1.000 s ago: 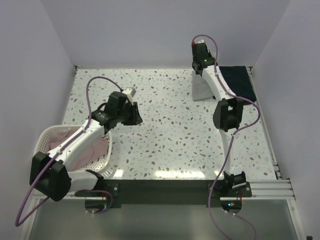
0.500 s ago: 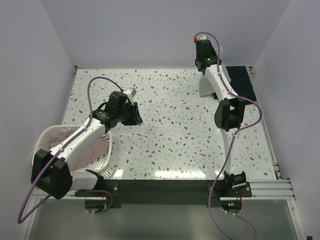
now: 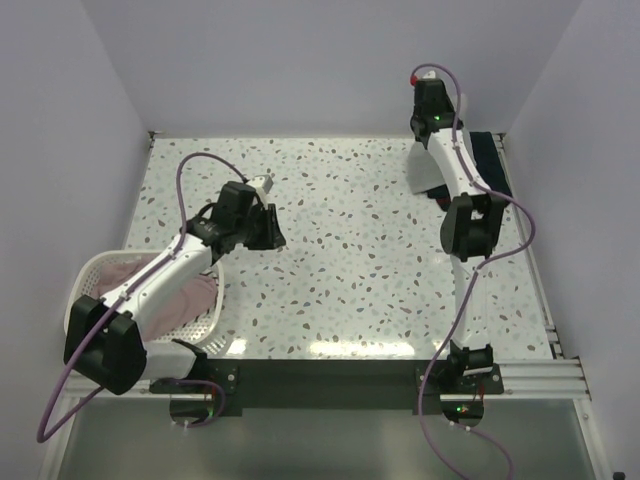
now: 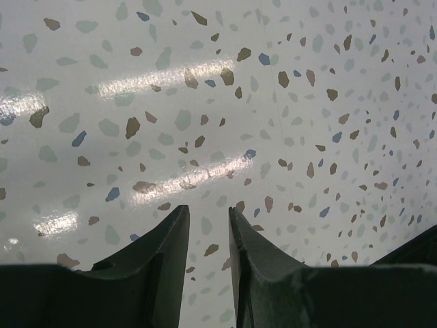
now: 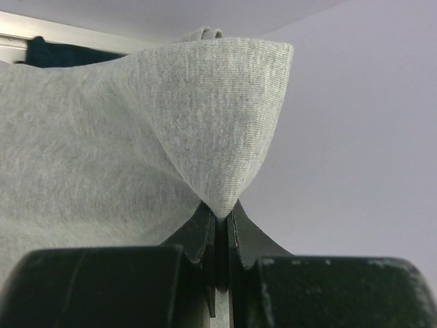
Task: Fold and stack the tank tops
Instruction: Neatly place the folded tank top to the corner
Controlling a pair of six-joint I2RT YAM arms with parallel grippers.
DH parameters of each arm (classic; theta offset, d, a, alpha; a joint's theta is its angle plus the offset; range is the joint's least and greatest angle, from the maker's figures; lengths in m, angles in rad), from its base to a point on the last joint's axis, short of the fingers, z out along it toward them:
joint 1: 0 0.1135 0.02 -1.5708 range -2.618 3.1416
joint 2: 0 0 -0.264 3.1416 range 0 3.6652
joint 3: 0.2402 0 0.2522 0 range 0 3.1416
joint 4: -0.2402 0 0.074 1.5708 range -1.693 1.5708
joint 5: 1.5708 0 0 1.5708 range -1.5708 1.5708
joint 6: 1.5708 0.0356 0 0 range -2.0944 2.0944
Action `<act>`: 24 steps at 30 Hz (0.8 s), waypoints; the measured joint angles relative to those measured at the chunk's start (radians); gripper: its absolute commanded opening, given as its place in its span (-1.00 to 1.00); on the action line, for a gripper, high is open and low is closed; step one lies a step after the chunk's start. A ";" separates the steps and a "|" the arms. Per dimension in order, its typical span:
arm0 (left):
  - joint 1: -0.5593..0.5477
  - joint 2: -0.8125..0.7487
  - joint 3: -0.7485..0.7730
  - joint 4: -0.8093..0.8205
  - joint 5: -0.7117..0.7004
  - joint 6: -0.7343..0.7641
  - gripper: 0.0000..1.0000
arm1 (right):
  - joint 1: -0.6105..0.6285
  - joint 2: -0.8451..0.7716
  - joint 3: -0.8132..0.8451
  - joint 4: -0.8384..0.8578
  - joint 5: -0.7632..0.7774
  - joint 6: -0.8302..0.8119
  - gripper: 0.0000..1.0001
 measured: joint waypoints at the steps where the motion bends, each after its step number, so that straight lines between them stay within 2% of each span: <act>1: 0.000 0.002 0.000 0.000 0.000 0.000 -0.32 | -0.007 -0.003 -0.008 0.002 -0.002 0.001 -1.00; 17: 0.005 0.025 0.000 0.002 0.026 0.000 -0.32 | -0.131 -0.013 -0.125 0.019 -0.036 0.066 -0.99; 20: 0.005 0.029 0.000 0.003 0.029 0.000 -0.31 | -0.151 -0.012 -0.125 0.018 -0.035 0.090 -0.74; 21: 0.005 0.030 0.000 0.003 0.030 0.000 -0.31 | -0.157 -0.010 -0.125 0.018 -0.035 0.099 -0.44; 23: 0.005 0.032 0.000 0.003 0.034 0.000 -0.30 | -0.171 -0.008 -0.125 0.018 -0.031 0.117 0.00; 24: 0.005 0.032 0.000 0.003 0.035 0.000 -0.29 | -0.178 -0.006 -0.125 0.019 -0.027 0.122 0.44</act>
